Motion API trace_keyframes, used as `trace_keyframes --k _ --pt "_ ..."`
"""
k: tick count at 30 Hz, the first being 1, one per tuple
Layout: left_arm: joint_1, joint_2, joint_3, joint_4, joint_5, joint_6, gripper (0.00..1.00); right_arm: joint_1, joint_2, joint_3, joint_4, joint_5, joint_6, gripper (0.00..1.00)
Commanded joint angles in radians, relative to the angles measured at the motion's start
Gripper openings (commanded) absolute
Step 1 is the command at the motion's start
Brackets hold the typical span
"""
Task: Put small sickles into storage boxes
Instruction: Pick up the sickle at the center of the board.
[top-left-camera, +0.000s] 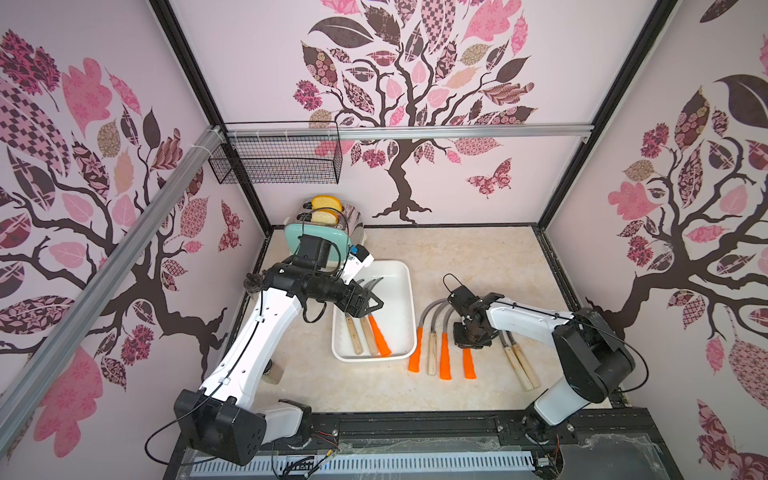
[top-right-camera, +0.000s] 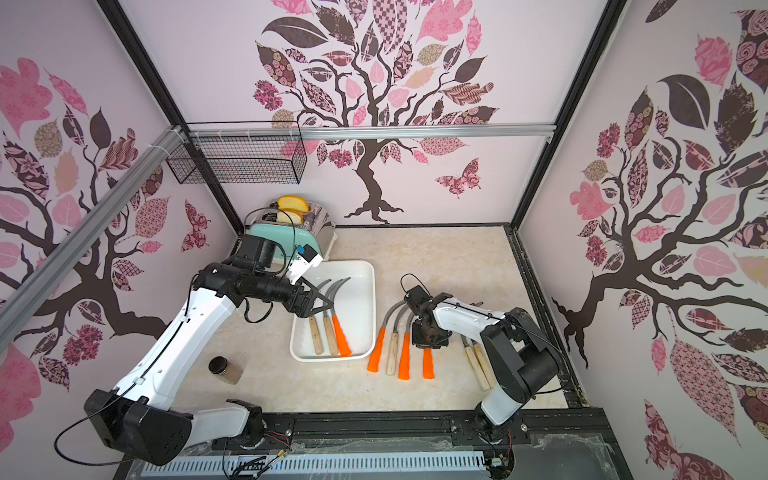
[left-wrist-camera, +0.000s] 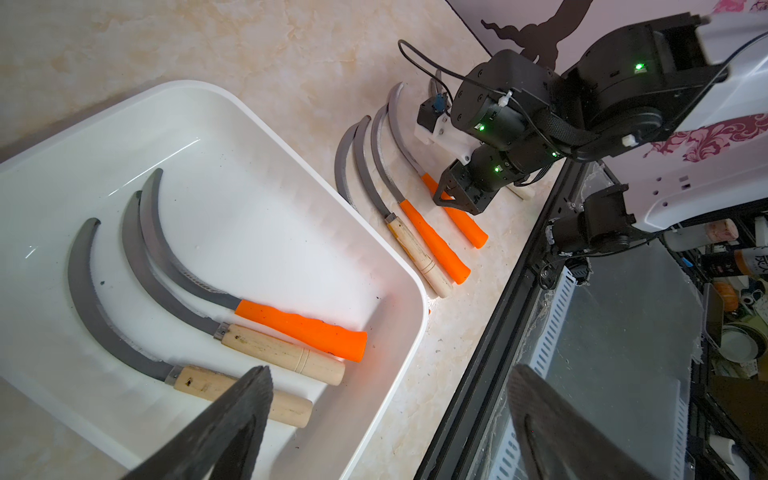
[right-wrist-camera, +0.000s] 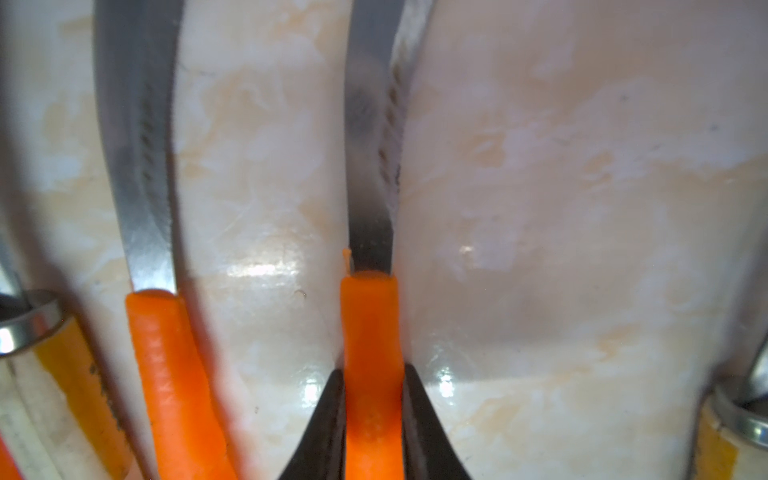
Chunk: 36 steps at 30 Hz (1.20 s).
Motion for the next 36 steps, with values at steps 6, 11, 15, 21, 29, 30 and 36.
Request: trace_keyframes --k 6,11,15,21,29,30,36 --pt "-0.002 -0.012 0.024 0.03 -0.008 -0.014 0.93 0.01 -0.005 0.033 -0.071 -0.048 -0.015 0.01" --pt "-0.002 -0.018 0.024 0.037 -0.008 -0.02 0.93 0.007 -0.018 0.057 -0.095 -0.039 -0.021 0.01" --pt "-0.002 -0.023 0.02 0.043 -0.011 -0.026 0.93 0.005 -0.032 0.064 -0.105 -0.034 -0.019 0.01" --pt "-0.002 -0.029 0.014 0.051 -0.015 -0.031 0.93 -0.017 -0.063 0.077 -0.13 -0.025 -0.031 0.01" --pt "-0.002 -0.036 0.012 0.051 -0.024 -0.03 0.93 -0.038 -0.101 0.101 -0.158 -0.018 -0.054 0.01" --pt "-0.004 -0.036 0.007 0.052 -0.026 -0.03 0.93 -0.039 -0.105 0.108 -0.163 -0.015 -0.056 0.01" --pt "-0.003 -0.053 -0.009 0.064 -0.018 -0.033 0.93 -0.039 -0.101 0.165 -0.206 0.006 -0.078 0.0"
